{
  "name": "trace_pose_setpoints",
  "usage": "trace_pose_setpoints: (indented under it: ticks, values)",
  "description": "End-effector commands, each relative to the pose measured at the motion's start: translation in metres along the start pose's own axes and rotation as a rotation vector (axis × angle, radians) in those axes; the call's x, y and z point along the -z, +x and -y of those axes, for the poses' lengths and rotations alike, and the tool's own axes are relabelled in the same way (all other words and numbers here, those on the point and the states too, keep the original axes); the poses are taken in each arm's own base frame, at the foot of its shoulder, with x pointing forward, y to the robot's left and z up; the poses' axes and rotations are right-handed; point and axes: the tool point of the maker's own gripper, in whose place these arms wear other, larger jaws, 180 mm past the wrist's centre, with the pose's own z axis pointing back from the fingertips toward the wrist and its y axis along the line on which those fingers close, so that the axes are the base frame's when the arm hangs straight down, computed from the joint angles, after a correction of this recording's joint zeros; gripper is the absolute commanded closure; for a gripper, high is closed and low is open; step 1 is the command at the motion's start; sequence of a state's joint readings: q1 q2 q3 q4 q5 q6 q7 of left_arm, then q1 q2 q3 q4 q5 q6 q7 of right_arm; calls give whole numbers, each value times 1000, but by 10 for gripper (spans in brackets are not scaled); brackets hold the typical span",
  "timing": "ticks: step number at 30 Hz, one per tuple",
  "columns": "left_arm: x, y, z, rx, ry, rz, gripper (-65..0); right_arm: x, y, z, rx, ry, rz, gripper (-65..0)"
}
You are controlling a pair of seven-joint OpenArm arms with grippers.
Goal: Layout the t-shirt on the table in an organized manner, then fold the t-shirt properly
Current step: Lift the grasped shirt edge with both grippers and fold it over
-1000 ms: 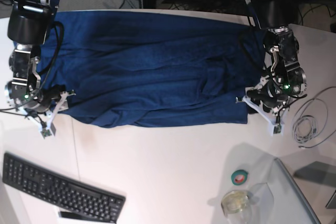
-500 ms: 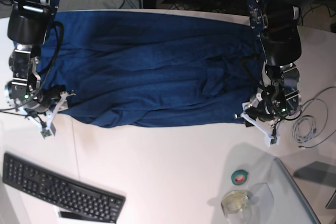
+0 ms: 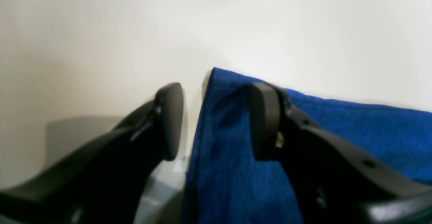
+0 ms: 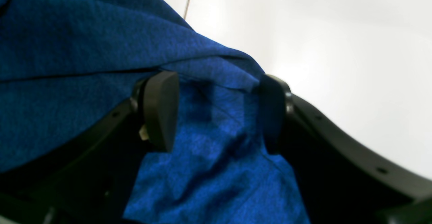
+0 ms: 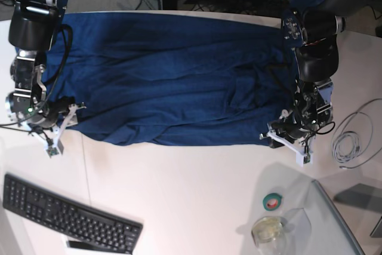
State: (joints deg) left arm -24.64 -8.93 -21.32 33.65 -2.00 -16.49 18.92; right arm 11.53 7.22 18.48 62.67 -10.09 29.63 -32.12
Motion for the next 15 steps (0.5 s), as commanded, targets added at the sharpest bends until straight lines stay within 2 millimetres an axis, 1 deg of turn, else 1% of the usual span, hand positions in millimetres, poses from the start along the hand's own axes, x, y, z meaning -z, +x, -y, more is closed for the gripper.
trace_pose_setpoints:
  ticks: [1,2,4,6,7,9,13,15]
  values:
    - [0,-8,-1,1,0,-51,-293,-6,21,10,-8,-18,56,-356]
    - [1,-10,-1,0,0,-57,-280,-6,21,11,-4,-19,57,-356]
    - [1,-10,-1,0,0,-59,-197,-6,22,12,-2,-20,63,-356]
    - [1,-12,-1,-1,0,-62,-82,-7,24,13,-3,-23,67,-356]
    - [1,-12,-1,-1,0,-62,-7,-7,26,12,-10,-20,69,-356]
    - [1,-12,-1,-1,0,-62,0,-8,32,11,-23,-14,80,-356]
    - [1,-10,-1,0,0,-59,0,-15,56,11,-62,8,130,-356]
    - [1,-10,-1,0,0,-59,0,-14,68,12,-59,12,139,-356]
